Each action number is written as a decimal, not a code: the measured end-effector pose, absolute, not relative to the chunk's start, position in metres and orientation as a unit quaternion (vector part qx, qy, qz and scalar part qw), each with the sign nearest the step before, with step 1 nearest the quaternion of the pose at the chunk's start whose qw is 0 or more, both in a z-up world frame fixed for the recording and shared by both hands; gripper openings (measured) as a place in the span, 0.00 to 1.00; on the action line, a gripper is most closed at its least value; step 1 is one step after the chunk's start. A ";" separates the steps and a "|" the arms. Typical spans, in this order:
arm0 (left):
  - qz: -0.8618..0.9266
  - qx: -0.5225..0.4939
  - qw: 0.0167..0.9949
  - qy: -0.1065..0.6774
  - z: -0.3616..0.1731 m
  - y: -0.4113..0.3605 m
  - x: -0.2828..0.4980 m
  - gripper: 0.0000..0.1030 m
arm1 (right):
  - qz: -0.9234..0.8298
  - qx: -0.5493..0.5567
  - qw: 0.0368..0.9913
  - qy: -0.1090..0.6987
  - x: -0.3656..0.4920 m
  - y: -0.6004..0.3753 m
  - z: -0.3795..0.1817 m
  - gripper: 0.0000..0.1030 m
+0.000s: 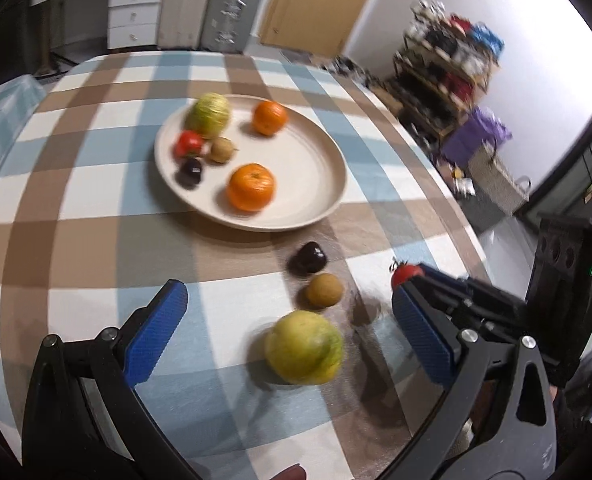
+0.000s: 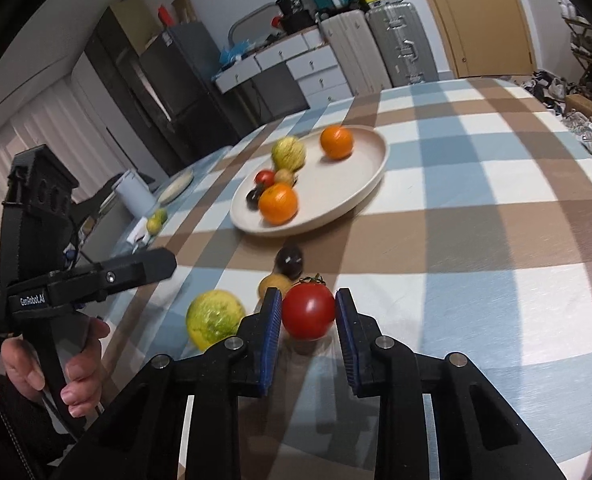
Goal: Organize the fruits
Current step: 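Grasp a red tomato with the right tool and lift it, then grasp a brown kiwi with the left tool while the right tool holds the tomato, then carry the kiwi and tomato onto the white plate and open both tools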
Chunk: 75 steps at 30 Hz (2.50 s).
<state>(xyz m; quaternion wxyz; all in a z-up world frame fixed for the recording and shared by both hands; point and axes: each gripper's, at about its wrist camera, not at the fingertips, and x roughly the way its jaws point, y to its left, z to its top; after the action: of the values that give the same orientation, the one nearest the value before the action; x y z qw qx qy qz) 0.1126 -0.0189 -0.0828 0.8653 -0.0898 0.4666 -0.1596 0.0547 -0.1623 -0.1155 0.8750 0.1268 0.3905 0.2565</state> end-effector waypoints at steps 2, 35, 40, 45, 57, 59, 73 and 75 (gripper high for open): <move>-0.172 -0.079 0.860 0.475 -0.083 -0.029 0.119 0.99 | 0.255 0.142 0.875 0.387 0.055 -0.172 -0.113 0.27; -0.209 0.018 0.777 0.593 -0.125 -0.086 0.164 0.25 | 0.267 0.163 0.877 0.364 0.068 -0.195 -0.115 0.27; -0.223 0.009 0.774 0.593 -0.125 -0.086 0.163 0.24 | 0.266 0.162 0.877 0.367 0.069 -0.194 -0.116 0.27; -0.226 -0.003 0.779 0.585 -0.119 -0.080 0.162 0.24 | 0.266 0.163 0.877 0.366 0.069 -0.194 -0.114 0.27; -0.251 -0.054 0.797 0.546 -0.080 -0.050 0.161 0.24 | 0.265 0.161 0.877 0.367 0.076 -0.188 -0.107 0.27; -0.245 -0.060 0.805 0.537 -0.073 -0.040 0.163 0.24 | 0.267 0.157 0.878 0.366 0.080 -0.185 -0.104 0.27; -0.193 -0.110 0.848 0.481 -0.059 0.034 0.195 0.24 | 0.294 0.107 0.886 0.342 0.139 -0.137 -0.067 0.27; -0.189 -0.117 0.853 0.472 -0.061 0.040 0.198 0.24 | 0.298 0.100 0.886 0.340 0.147 -0.130 -0.063 0.27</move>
<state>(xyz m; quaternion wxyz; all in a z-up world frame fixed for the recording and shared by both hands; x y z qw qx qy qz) 0.1975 0.0398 -0.0615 0.8529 -0.1171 0.4723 -0.1894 0.1467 -0.1304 -0.0628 0.8865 0.0998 0.3395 0.2982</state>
